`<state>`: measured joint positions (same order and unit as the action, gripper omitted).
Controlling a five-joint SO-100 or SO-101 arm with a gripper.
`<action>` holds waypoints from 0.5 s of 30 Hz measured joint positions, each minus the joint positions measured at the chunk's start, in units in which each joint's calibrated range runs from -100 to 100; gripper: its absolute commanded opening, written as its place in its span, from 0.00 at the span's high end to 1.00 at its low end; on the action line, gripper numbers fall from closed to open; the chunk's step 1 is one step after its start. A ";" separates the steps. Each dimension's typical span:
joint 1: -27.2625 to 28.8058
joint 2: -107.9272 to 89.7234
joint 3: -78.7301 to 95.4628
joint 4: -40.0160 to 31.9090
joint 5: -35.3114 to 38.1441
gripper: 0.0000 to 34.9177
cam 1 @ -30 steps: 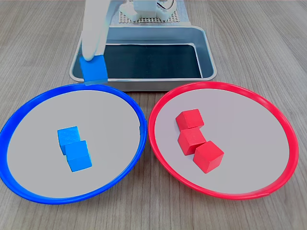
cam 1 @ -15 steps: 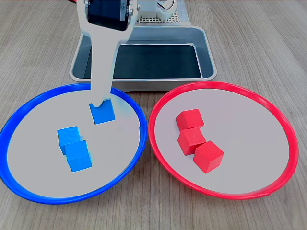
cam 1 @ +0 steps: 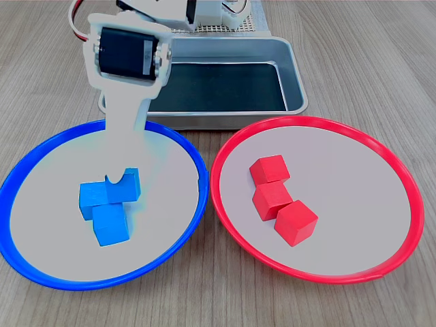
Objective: Relocate any blue block in the red dish to the blue dish, correcting any misplacements.
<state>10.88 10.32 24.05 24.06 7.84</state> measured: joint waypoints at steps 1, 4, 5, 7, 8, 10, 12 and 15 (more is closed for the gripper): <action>0.09 0.51 -0.36 0.00 0.00 0.88; 0.00 1.11 -0.91 0.00 0.00 0.73; 0.00 1.19 -1.00 0.00 0.00 0.63; 0.09 1.19 -1.00 0.24 0.00 0.56; 0.09 1.19 -1.00 0.41 0.00 0.55; 0.09 1.19 -1.09 0.82 0.00 0.51; 0.00 1.19 -1.54 1.55 0.00 0.46; 0.00 1.19 -1.63 1.79 0.00 0.55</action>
<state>10.88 11.51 22.41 25.86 7.84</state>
